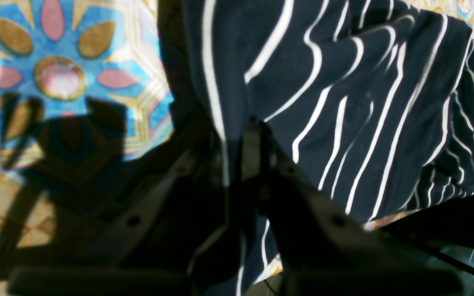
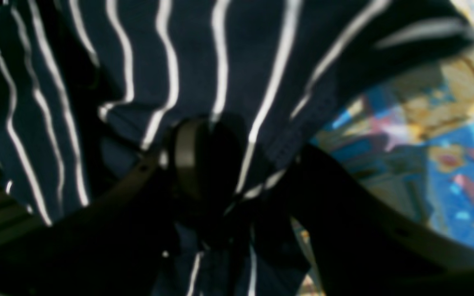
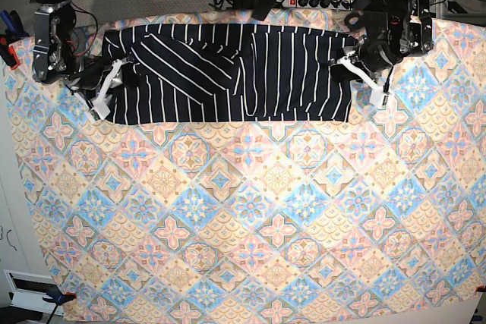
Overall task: Fold the T-shirt properly
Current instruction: 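Grasp both ends of the folded strip with both grippers, then lift and fold the strip in half with both grippers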
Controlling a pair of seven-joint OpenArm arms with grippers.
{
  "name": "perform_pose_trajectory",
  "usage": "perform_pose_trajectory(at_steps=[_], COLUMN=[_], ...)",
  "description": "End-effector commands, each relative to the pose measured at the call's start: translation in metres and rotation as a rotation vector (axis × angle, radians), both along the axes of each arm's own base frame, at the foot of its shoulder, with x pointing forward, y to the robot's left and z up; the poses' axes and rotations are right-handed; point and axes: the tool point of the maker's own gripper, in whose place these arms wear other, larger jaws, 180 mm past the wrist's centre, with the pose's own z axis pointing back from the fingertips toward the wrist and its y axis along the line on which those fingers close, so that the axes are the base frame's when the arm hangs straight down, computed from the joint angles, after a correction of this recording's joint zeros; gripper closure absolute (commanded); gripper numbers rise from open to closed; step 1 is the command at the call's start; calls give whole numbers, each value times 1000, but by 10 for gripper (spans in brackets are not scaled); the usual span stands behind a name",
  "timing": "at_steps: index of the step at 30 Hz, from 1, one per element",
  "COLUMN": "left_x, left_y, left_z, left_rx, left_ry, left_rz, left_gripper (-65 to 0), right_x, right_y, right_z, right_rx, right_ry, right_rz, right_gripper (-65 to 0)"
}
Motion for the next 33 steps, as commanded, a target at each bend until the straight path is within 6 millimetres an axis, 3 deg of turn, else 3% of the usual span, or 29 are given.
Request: perform_pose_trajectory(at_steps=[1,6,10,13,18,21,26,30,33], left_x=[8,7,7,7,14,19,32,42,52], left_y=[0,-2,-10,-20,-38,-56,-90,-106,-114], left_z=[9,8,8,7,9,9,8,-1,-1], left_rx=[-9,-12,-33,-57,-103,-121,-145,-155,-171], left_ry=[-35,-35,-34,-33,-48,-50,-60,-37,-58], left_rz=[-2,-2,4,14,26,-10,-69,-91,-83], left_gripper=[0,0,0,0,0,0,0,0,0], right_x=[-22,-28,-2,15,42,65,94,108,112], right_y=[0,-5,-4,-7,-36,-43,-31,-13,11], right_z=[-11,-13,-2,6,27,46,89,128,154], right_rx=[-32,-51,-56,-61,-72,-80,-106,-132,-155], right_ry=[87,122,68,32,-48,-122,-269,-399,-475], right_rz=[52,59,63,56,-50,-69,-14,55,144], right_gripper=[-215,-144,-9,-8,-6,-6,-6,-5,-5])
